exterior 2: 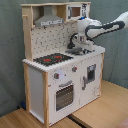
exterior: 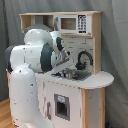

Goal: Play with the kitchen

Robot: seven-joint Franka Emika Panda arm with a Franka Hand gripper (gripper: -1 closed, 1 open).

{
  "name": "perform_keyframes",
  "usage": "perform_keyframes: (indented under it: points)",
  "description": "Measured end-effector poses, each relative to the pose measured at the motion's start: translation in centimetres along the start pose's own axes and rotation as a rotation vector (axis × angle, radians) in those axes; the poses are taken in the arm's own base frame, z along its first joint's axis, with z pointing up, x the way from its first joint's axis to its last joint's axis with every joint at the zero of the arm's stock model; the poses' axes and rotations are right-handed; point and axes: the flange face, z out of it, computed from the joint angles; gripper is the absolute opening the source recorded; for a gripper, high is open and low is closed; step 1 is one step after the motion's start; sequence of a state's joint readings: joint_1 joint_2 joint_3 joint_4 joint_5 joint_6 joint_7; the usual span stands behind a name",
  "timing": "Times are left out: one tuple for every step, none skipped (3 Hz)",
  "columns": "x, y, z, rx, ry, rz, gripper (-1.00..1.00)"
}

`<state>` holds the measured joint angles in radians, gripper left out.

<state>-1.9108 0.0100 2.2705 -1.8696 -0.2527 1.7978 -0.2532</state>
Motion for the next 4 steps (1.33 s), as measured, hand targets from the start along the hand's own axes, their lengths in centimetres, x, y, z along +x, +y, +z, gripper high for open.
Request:
perform_keyframes:
  points:
    - [0.1,0.0,-0.1,-0.003,0.010,-0.001,1.00]
    - [1.9,-1.4,-4.6,-0.044,0.140,-0.035,1.00]
    - [2.6,-3.2,-8.9,-0.094,0.200,-0.056,1.00]
    - [3.1,-6.0,-11.1,-0.160,0.210,-0.077,1.00]
